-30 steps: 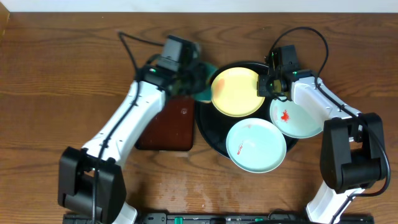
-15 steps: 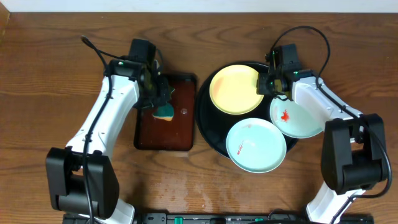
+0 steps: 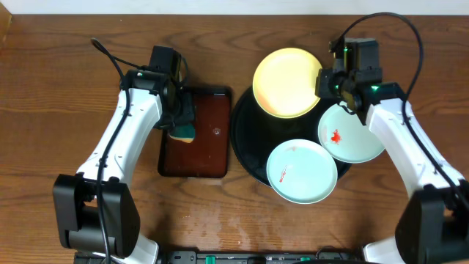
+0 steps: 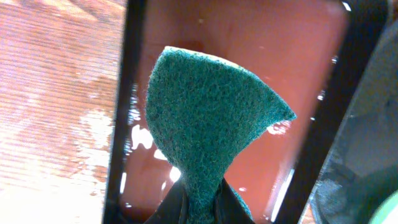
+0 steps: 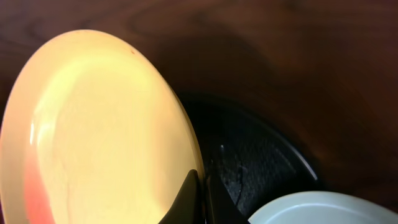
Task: Clean dirty plates on tray and stack at the side
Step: 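Lift yellow plate with right gripper and carry it to the right, then lower yellow plate onto table at right side and open right gripper, then grasp mint plate rim with right gripper and drag it up the tray, then carry the sponge with left gripper over to the mint plate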
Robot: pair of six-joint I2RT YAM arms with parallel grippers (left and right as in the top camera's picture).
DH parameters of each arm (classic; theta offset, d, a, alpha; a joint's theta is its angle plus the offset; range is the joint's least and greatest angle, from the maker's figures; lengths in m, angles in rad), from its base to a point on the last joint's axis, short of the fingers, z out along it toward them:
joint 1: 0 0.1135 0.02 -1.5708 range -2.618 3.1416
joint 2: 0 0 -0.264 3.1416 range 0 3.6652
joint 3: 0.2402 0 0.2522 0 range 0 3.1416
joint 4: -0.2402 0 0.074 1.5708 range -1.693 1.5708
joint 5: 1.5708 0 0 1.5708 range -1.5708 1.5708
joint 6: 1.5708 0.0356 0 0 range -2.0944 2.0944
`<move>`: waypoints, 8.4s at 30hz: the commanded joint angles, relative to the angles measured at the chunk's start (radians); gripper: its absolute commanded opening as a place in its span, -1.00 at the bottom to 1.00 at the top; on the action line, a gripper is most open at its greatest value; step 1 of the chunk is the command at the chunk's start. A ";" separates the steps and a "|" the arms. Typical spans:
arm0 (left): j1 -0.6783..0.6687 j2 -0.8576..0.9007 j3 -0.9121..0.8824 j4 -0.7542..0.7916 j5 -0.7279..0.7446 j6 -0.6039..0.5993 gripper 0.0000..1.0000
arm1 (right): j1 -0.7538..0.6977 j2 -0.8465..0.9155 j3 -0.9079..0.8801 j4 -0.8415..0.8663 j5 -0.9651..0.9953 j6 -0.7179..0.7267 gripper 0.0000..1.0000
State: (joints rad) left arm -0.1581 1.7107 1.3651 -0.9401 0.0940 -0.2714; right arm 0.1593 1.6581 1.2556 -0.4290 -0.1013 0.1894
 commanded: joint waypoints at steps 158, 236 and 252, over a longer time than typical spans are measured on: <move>0.067 -0.005 -0.019 -0.038 0.063 -0.029 -0.85 | -0.406 0.046 -0.103 -0.348 0.171 -0.023 -0.42; -0.032 -0.005 -0.020 0.129 0.029 0.009 -0.85 | -0.049 0.264 0.045 -0.061 -0.038 -0.034 -0.25; -0.045 -0.005 -0.019 0.227 0.025 0.009 -0.85 | -0.040 0.365 0.040 -0.007 -0.038 -0.045 -0.61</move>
State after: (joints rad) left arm -0.1982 1.7107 1.3521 -0.7300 0.1280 -0.2615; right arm 0.1146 2.0186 1.2839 -0.4450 -0.1387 0.1551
